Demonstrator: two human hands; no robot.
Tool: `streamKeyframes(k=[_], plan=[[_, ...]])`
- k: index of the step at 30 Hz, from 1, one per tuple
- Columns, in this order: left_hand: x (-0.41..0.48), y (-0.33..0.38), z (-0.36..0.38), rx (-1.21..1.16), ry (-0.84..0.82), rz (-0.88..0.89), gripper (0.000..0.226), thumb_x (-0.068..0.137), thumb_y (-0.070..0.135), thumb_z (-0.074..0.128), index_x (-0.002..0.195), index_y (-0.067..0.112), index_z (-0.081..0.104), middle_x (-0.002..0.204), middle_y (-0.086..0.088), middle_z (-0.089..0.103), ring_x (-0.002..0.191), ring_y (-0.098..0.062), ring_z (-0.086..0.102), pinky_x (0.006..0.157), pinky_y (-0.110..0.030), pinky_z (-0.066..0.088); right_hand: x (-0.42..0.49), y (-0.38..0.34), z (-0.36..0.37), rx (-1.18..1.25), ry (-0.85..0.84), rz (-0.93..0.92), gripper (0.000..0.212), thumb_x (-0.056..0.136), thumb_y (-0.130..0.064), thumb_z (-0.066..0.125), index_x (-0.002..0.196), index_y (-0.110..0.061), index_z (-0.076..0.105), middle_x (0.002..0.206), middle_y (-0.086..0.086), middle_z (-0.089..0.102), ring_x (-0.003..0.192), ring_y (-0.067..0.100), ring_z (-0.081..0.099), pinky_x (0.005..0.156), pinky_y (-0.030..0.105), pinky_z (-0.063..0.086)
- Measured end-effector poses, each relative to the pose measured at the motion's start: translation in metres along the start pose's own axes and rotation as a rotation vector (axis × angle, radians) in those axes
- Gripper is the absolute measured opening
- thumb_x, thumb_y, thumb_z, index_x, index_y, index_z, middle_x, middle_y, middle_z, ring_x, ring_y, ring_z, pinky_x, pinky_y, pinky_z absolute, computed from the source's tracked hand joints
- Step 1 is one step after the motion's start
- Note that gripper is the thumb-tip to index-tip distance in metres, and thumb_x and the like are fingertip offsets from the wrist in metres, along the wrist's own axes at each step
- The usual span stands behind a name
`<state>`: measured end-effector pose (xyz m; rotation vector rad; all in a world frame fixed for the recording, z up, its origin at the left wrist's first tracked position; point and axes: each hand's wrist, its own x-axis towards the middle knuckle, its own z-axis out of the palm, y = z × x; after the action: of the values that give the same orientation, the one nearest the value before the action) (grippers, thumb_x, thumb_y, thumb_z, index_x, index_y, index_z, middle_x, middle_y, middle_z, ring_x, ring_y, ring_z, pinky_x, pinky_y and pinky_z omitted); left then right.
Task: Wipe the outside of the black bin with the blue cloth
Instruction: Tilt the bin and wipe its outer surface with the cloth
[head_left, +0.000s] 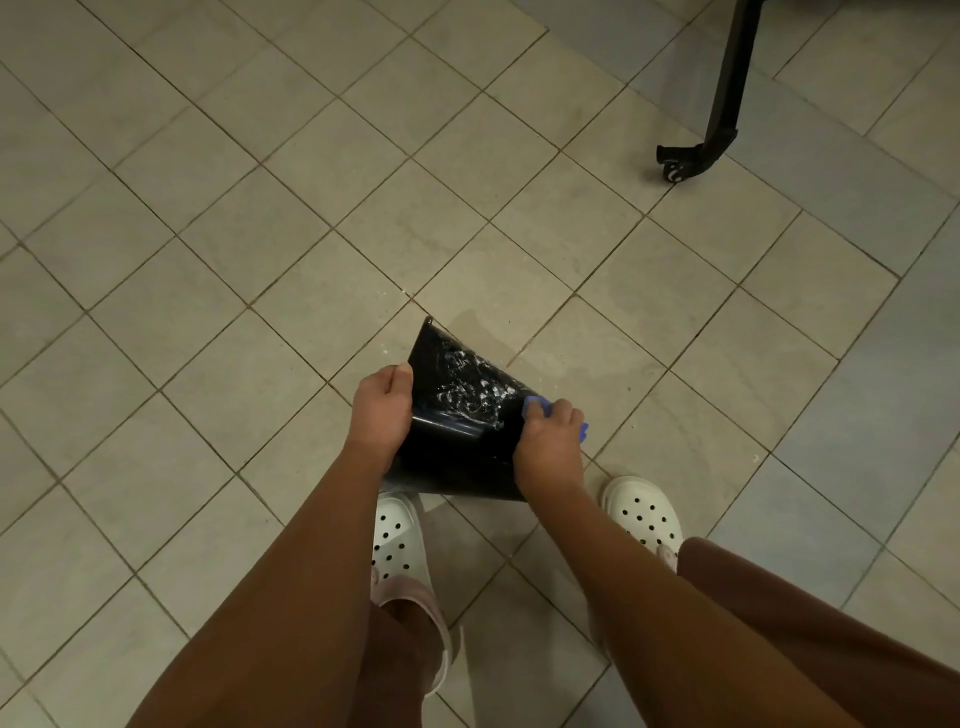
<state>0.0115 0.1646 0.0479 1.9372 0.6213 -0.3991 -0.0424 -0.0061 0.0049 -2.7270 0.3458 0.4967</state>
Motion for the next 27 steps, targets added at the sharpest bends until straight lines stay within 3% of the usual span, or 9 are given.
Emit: streamKeyframes(k=[3, 6, 8, 12, 17, 23, 27], plan=[[-0.002, 0.000, 0.001, -0.016, 0.011, -0.004, 0.039, 0.104, 0.028, 0.040, 0.098, -0.003, 0.063, 0.093, -0.025, 0.064, 0.081, -0.026, 0.056, 0.077, -0.035, 0.046, 0.014, 0.011, -0.003, 0.051, 0.001, -0.061, 0.053, 0.085, 0.001, 0.048, 0.136, -0.011, 0.039, 0.125, 0.014, 0.040, 0.114, 0.027, 0.034, 0.098, 0.033, 0.037], [-0.002, -0.001, 0.000, -0.021, 0.021, -0.008, 0.039, 0.104, 0.027, 0.040, 0.097, -0.003, 0.063, 0.093, -0.026, 0.064, 0.081, -0.026, 0.057, 0.078, -0.037, 0.047, 0.013, 0.025, 0.000, 0.132, -0.015, 0.039, 0.054, 0.088, -0.004, 0.049, 0.139, -0.014, 0.036, 0.131, 0.012, 0.037, 0.120, 0.025, 0.032, 0.098, 0.031, 0.035], [-0.002, -0.001, 0.000, -0.018, 0.005, -0.012, 0.040, 0.103, 0.028, 0.040, 0.095, -0.004, 0.063, 0.090, -0.025, 0.063, 0.080, -0.026, 0.056, 0.076, -0.036, 0.046, -0.003, 0.027, 0.006, 0.236, 0.061, 0.075, 0.057, 0.085, -0.001, 0.052, 0.138, -0.013, 0.038, 0.133, 0.012, 0.039, 0.122, 0.025, 0.033, 0.101, 0.035, 0.036], [0.000, 0.002, 0.000, -0.041, -0.019, -0.019, 0.039, 0.103, 0.027, 0.040, 0.096, -0.003, 0.064, 0.087, -0.019, 0.064, 0.079, -0.023, 0.057, 0.073, -0.034, 0.045, -0.042, 0.030, 0.035, 0.307, 0.274, -0.149, 0.068, 0.063, 0.020, 0.067, 0.127, 0.000, 0.053, 0.126, 0.024, 0.051, 0.120, 0.032, 0.041, 0.099, 0.051, 0.043], [-0.002, 0.001, -0.002, -0.020, -0.046, -0.001, 0.041, 0.104, 0.028, 0.039, 0.097, -0.005, 0.062, 0.085, -0.015, 0.061, 0.077, -0.021, 0.055, 0.071, -0.032, 0.043, -0.023, 0.018, 0.031, 0.329, 0.253, -0.412, 0.069, 0.067, 0.014, 0.070, 0.129, -0.007, 0.049, 0.126, 0.021, 0.054, 0.120, 0.035, 0.046, 0.096, 0.051, 0.045], [0.000, 0.001, 0.001, 0.004, -0.030, 0.016, 0.041, 0.104, 0.028, 0.039, 0.095, -0.007, 0.060, 0.085, -0.019, 0.061, 0.078, -0.023, 0.054, 0.069, -0.032, 0.042, -0.012, 0.023, 0.026, 0.274, 0.224, -0.142, 0.064, 0.069, 0.014, 0.062, 0.130, -0.002, 0.050, 0.129, 0.022, 0.049, 0.119, 0.037, 0.046, 0.096, 0.049, 0.045], [0.001, 0.002, 0.002, 0.008, -0.029, 0.010, 0.040, 0.104, 0.027, 0.040, 0.099, -0.007, 0.061, 0.088, -0.018, 0.061, 0.079, -0.021, 0.053, 0.068, -0.030, 0.042, -0.045, 0.021, 0.047, 0.293, 0.285, -0.218, 0.078, 0.059, 0.022, 0.069, 0.129, -0.003, 0.047, 0.127, 0.026, 0.048, 0.119, 0.037, 0.041, 0.091, 0.055, 0.047]])
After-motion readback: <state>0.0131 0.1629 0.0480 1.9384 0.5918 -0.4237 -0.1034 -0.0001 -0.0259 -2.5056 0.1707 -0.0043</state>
